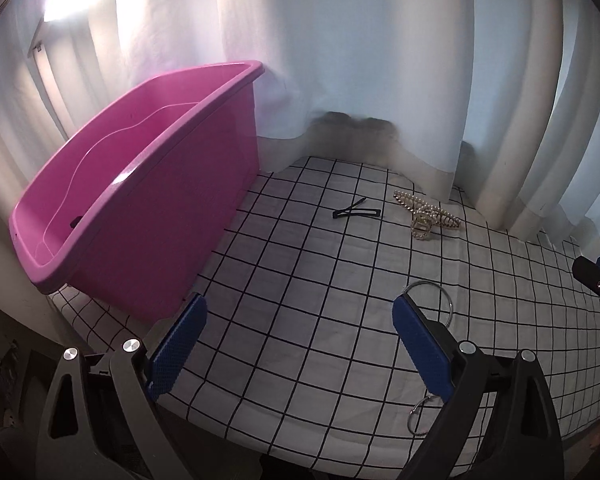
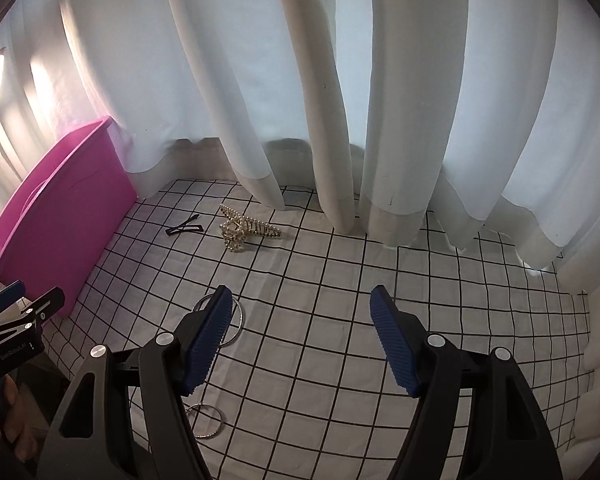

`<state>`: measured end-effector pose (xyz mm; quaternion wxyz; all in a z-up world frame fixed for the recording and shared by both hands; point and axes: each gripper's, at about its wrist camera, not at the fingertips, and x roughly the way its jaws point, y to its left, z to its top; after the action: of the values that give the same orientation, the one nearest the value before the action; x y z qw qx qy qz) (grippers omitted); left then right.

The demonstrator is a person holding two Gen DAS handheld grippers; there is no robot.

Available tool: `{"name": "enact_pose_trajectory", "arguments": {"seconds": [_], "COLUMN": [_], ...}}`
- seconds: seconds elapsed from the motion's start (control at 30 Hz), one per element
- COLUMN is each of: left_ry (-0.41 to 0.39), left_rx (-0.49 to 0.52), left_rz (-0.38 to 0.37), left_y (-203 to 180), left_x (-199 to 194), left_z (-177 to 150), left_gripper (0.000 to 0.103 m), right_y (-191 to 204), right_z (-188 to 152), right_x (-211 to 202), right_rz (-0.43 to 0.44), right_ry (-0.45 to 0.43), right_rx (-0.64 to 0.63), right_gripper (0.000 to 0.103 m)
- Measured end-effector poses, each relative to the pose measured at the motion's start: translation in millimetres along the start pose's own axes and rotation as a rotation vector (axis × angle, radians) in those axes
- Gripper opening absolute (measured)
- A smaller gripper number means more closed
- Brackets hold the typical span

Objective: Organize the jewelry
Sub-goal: 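Withdraw both tools from the tub back over the silver bangles, then grasp the engraved silver bangle with the left tool while the right tool grasps the plain bangle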

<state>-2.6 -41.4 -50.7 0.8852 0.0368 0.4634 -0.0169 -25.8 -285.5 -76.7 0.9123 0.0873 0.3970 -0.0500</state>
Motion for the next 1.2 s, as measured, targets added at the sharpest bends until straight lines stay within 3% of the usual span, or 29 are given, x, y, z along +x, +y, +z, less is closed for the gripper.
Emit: {"name": "enact_pose_trajectory", "arguments": {"seconds": [0.3,0.63,0.8,1.2], "left_ry": [0.095,0.154,0.120,0.079], "left_rx": [0.053,0.106,0.140,0.099], "left_rz": [-0.044,-0.128,-0.134,-0.119], "left_y": [-36.6,-77.2,-97.1,-129.0], "left_x": [36.5,50.7,48.2,53.5], "left_z": [-52.9,-112.1,-131.8,-150.2], "left_gripper": [0.092,0.092,0.092,0.092], "right_y": [-0.8,16.9,25.4,50.7], "right_z": [-33.7,-40.2,-37.6,-36.7], "right_x": [43.9,92.3,111.1,131.2], "right_rz": [0.092,0.190,0.253,0.347], "right_ry": [0.090,0.123,0.122,0.139], "right_rx": [-0.033,-0.139,-0.183,-0.363], "right_gripper": [0.068,0.068,0.068,0.068]}}
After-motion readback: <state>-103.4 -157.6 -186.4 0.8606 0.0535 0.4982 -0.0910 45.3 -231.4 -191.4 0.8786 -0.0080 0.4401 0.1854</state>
